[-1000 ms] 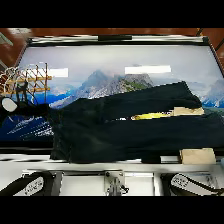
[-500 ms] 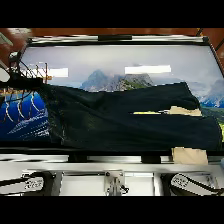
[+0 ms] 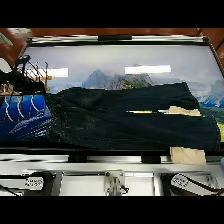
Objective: Fold the shirts.
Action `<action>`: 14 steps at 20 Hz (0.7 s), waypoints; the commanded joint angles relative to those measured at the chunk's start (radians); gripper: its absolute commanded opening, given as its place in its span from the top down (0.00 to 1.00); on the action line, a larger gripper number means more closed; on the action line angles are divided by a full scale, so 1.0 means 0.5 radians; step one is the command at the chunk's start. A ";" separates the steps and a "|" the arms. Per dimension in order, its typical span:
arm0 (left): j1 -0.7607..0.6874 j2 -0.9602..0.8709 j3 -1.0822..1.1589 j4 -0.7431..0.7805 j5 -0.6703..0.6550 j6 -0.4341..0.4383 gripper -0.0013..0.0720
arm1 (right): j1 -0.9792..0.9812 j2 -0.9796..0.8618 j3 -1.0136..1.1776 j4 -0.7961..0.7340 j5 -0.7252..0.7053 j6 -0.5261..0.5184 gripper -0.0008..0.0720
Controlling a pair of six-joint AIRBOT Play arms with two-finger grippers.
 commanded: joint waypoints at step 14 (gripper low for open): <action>0.310 0.728 -1.422 -0.272 0.269 0.130 0.11 | -0.016 -0.010 -0.290 -0.062 0.301 -0.151 0.28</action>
